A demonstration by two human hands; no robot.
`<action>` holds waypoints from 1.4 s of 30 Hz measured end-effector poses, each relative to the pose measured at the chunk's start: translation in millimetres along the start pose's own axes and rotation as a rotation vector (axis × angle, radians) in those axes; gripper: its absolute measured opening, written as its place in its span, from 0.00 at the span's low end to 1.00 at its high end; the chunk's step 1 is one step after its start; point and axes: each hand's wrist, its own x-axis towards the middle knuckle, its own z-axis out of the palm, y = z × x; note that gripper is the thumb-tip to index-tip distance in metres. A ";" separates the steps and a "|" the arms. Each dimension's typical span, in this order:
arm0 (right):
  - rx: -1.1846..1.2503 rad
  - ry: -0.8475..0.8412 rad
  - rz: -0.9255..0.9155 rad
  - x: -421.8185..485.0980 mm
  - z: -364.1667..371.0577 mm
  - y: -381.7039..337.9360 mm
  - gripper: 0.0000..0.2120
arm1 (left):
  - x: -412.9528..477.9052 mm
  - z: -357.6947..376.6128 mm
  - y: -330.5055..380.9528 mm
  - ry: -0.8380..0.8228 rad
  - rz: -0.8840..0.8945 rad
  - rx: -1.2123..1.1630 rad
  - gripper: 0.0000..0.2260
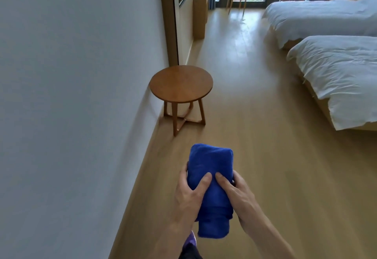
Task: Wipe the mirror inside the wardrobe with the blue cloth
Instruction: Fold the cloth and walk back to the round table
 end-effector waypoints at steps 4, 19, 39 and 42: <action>-0.006 0.067 0.023 56.6 -13.3 -30.7 0.14 | 66.4 27.5 12.4 -0.097 -0.029 -0.018 0.30; 0.003 0.007 -0.024 261.9 -63.2 -128.1 0.13 | 265.2 118.5 63.5 -0.049 0.005 0.066 0.39; -0.101 -0.211 -0.045 514.5 -131.2 -252.8 0.09 | 490.7 245.0 119.8 0.177 0.006 -0.057 0.22; -0.124 -0.192 -0.037 561.9 -122.9 -265.9 0.08 | 539.6 247.6 126.7 0.162 -0.017 -0.066 0.25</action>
